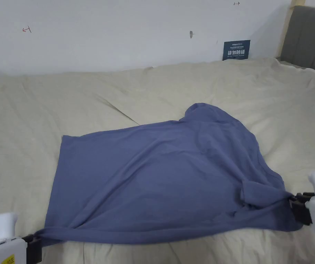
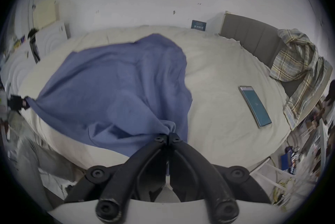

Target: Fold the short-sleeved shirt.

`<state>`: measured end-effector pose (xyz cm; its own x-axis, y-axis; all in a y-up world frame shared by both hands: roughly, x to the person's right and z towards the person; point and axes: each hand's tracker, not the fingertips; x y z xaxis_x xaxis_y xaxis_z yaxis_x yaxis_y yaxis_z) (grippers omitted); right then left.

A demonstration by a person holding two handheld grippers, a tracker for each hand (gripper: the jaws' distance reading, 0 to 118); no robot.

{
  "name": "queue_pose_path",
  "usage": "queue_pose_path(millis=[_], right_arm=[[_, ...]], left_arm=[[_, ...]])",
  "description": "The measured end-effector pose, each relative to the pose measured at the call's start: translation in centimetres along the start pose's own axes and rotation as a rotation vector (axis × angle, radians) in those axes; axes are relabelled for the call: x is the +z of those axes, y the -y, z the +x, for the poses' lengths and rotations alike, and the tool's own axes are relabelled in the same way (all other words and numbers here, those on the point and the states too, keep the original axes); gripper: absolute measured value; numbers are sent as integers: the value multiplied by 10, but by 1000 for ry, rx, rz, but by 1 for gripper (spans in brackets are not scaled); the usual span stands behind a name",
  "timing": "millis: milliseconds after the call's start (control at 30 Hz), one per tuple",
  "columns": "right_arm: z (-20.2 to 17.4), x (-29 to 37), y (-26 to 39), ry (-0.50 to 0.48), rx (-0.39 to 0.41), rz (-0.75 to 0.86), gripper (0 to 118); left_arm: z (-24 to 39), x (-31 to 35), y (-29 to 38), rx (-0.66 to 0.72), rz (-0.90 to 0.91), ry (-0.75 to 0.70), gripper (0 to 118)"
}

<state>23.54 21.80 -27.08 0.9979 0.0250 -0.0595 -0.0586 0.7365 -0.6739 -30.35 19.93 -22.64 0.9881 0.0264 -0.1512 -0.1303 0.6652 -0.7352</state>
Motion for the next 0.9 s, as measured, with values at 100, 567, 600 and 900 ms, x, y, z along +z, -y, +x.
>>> queue_pose_path(millis=[100, 567, 600, 900], right_arm=[[13, -5, -35, -18, -31, 37, 1], [22, -150, -145, -22, -154, -122, 1], [20, -159, -145, -8, -156, -145, 1], [18, -144, -148, 10, -63, -97, 96]], left_arm=[[-1, -6, -25, 1, 27, -2, 12], [24, -132, -137, -81, -111, -55, 12], [24, -141, -139, -84, -144, -55, 12], [7, -136, -140, -16, -130, -38, 114]])
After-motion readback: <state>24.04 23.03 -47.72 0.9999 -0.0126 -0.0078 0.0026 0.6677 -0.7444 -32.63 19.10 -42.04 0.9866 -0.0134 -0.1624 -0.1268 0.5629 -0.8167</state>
